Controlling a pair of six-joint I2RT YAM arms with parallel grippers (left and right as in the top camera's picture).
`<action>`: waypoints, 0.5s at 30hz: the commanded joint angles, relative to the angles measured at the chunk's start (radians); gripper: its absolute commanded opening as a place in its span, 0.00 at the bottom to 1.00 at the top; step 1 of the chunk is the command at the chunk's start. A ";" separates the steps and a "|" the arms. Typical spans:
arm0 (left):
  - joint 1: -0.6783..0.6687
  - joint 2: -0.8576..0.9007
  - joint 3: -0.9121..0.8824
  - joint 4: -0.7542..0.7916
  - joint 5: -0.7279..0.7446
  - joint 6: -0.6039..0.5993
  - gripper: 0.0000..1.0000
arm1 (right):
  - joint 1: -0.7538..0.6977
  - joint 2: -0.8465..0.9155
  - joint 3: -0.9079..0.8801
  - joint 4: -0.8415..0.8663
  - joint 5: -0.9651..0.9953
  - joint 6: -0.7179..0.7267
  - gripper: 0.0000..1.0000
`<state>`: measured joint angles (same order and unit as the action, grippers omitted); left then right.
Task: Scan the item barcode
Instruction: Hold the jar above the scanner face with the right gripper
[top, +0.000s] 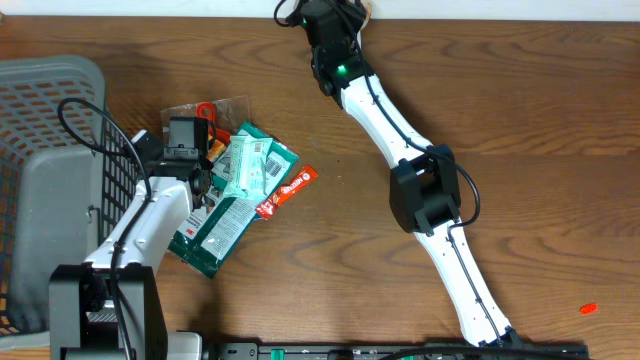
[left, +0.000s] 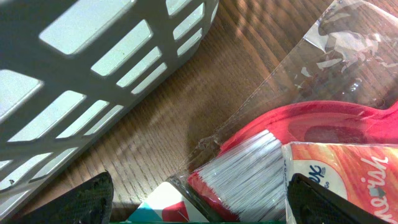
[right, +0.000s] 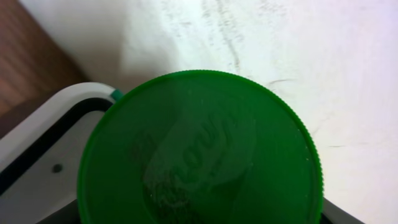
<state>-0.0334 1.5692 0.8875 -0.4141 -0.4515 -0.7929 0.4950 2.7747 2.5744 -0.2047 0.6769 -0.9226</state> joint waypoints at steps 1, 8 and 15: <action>0.006 0.013 -0.007 -0.002 -0.005 -0.017 0.89 | 0.013 0.009 0.013 0.034 0.047 -0.045 0.02; 0.006 0.013 -0.007 -0.002 -0.006 -0.017 0.89 | 0.017 0.009 0.013 0.064 0.056 -0.070 0.04; 0.006 0.013 -0.007 -0.002 -0.005 -0.017 0.89 | 0.017 0.009 0.013 0.054 0.055 -0.069 0.04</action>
<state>-0.0334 1.5692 0.8875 -0.4145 -0.4515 -0.7929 0.4953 2.7747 2.5744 -0.1570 0.7082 -0.9802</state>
